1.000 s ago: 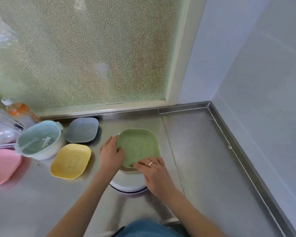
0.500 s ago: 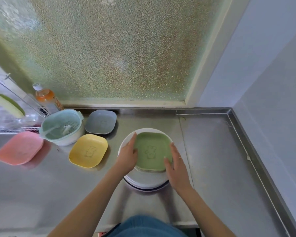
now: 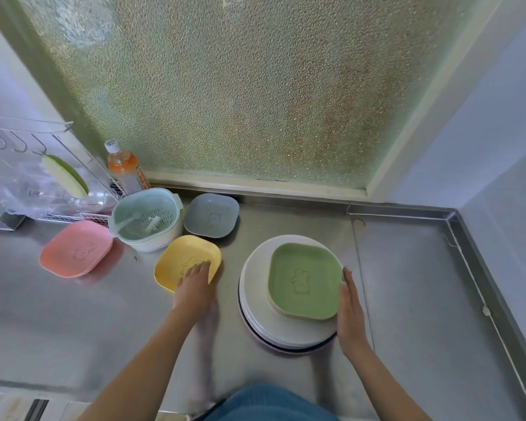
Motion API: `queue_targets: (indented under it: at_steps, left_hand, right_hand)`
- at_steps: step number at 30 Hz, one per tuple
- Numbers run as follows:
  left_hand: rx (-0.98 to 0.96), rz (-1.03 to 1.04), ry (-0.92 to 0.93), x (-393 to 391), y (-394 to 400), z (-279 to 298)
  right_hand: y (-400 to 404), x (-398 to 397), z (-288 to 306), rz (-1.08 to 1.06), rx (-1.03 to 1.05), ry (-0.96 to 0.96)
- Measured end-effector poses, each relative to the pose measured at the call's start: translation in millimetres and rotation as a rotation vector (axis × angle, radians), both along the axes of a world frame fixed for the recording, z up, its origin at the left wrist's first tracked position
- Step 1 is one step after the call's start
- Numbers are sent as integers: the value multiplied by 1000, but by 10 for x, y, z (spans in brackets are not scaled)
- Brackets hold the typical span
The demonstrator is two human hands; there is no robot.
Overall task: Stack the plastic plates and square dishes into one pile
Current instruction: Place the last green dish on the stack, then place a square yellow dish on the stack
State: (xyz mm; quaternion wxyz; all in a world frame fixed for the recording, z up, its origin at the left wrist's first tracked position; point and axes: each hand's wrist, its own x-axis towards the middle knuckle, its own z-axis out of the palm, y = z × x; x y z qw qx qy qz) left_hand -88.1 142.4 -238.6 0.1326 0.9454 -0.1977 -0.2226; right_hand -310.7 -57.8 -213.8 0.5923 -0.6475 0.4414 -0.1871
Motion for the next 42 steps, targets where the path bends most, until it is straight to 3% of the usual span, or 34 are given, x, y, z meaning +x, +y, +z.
queue_targets:
  at_steps: [4, 10, 13, 16, 20, 28, 37, 42]
  left_hand:
    - [164, -133, 14, 129, 21, -44]
    - [156, -186, -83, 59, -25, -50]
    - [-46, -97, -237, -42, -11, -16]
    - [-271, 37, -232, -158, -49, 93]
    - [-454, 12, -227, -313, -216, 328]
    - [-685, -522, -533, -591, -472, 737]
    - [-585, -941, -463, -803, -524, 787]
    - [-487, -997, -425, -901, -504, 767]
  right_hand:
    - [-25, -13, -19, 33, -4, 36]
    - [-9, -5, -12, 29, -9, 41]
    - [-17, -5, -19, 29, 3, 34]
    - [-3, 11, -32, 32, 8, 29]
    - [5, 23, -50, 22, 15, 18]
    - [2, 31, -99, 8, 17, 10]
    - [14, 73, -97, -39, -2, 28]
    - [-16, 71, -79, -55, 75, -73]
